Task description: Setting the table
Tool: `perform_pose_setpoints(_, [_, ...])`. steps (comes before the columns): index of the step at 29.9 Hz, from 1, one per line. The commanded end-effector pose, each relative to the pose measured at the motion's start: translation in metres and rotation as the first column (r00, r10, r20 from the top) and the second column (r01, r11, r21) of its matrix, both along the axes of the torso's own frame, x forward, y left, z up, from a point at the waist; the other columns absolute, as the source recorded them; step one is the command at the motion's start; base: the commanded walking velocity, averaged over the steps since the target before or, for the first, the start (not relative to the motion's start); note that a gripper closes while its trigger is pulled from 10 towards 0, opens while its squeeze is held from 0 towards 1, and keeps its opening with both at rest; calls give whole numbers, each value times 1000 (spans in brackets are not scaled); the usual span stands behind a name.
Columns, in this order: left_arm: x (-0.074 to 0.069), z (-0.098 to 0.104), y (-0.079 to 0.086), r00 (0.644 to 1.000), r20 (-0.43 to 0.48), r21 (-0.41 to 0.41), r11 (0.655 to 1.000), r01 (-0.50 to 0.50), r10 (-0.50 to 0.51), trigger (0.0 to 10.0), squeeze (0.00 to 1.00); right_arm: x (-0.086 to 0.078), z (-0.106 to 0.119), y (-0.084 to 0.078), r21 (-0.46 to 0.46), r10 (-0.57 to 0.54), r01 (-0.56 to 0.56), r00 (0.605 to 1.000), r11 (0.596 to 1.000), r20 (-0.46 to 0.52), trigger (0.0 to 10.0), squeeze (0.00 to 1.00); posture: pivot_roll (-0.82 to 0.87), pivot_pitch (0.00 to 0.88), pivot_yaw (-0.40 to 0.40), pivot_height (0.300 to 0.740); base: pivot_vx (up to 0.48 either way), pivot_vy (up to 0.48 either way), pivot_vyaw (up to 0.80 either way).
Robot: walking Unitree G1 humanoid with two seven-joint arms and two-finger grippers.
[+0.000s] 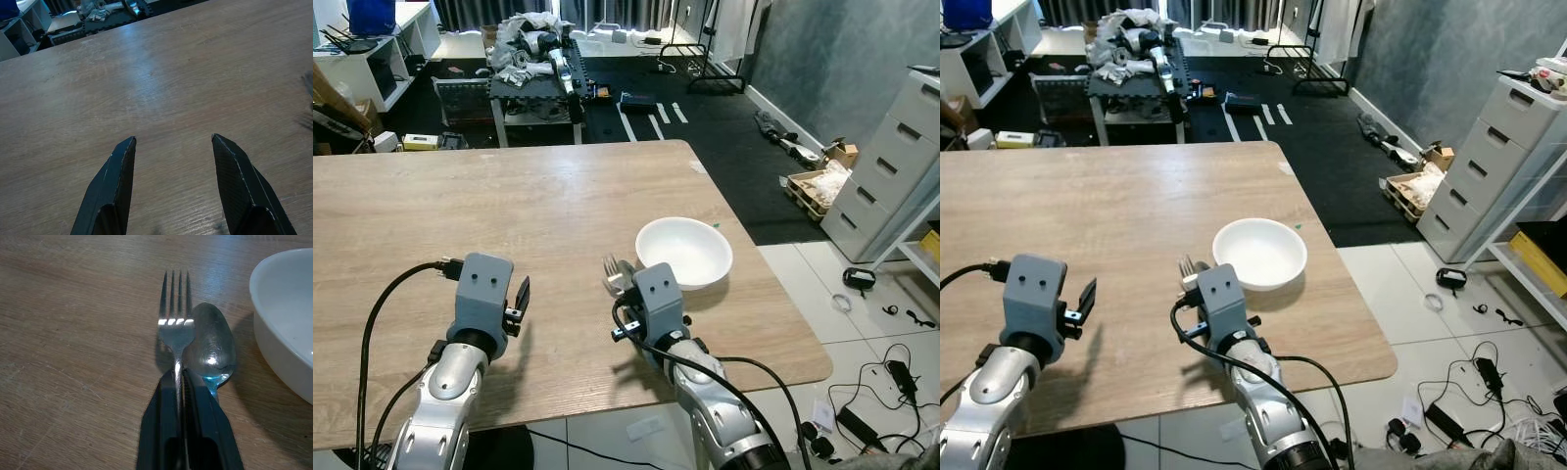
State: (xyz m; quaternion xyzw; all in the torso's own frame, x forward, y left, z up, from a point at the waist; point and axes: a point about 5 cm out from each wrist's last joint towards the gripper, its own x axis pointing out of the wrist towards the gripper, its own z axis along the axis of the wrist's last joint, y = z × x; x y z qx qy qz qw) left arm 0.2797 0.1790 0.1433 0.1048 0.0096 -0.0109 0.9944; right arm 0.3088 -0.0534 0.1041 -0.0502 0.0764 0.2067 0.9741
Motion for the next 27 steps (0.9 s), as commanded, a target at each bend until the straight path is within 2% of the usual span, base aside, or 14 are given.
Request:
perform_pose_setpoints(1, [0,-3,1,1000,-14,5,1000,-7,7,10000,0,-1,0,2,20,-4,4,1000,1000,-12,10000,651,80,0,50,740,0,0,0])
perform_pose_setpoints(2, [0,-3,1,1000,-14,5,1000,-7,7,10000,0,-1,0,2,20,-4,4,1000,1000,-12,10000,651,80,0,50,740,0,0,0])
perform_pose_setpoints(3, [0,-3,2,1000,-14,5,1000,-8,8,10000,0,-1,0,2,31,0,1,1000,1000,-14,10000,1000,79,0,50,740,0,0,0])
perform_pose_setpoints(12, [0,-3,1,1000,-16,3,1000,-8,8,10000,0,-1,3,0,55,-7,8,1000,998,-12,10000,1000,75,0,49,740,0,0,0])
perform_pose_setpoints(13, [0,-3,1,1000,-16,3,1000,-7,7,10000,0,-1,3,0,57,-9,10,1000,998,-10,10000,427,75,0,49,740,0,0,0])
perform_pose_setpoints(14, [0,-3,1,1000,-16,2,1000,-7,7,10000,0,-1,4,-1,62,-14,14,1000,998,-7,10000,427,75,0,48,740,0,0,0])
perform_pose_setpoints(15, [0,-3,0,1000,-15,2,1000,-7,7,10000,0,0,7,-3,73,-24,24,1000,997,-3,10000,0,75,0,48,740,0,0,0])
perform_pose_setpoints(20, [0,-3,0,1000,-14,-1,1000,-6,6,10000,0,2,22,-16,130,-71,64,996,989,47,10000,0,71,0,49,740,0,0,0])
perform_pose_setpoints(22, [0,-2,-1,1000,-7,-7,1000,0,0,10000,0,1,40,-27,194,-102,78,988,978,120,10000,0,66,0,51,740,0,0,0])
perform_pose_setpoints(25, [3,17,-7,996,68,-3,998,60,-60,10000,0,-11,85,-37,301,-95,0,949,954,302,10000,0,50,0,59,740,0,0,0])
perform_pose_setpoints(27, [4,22,-9,993,88,1,997,75,-75,10000,0,-15,94,-38,316,-96,-15,938,949,334,10000,0,50,0,59,740,0,0,0])
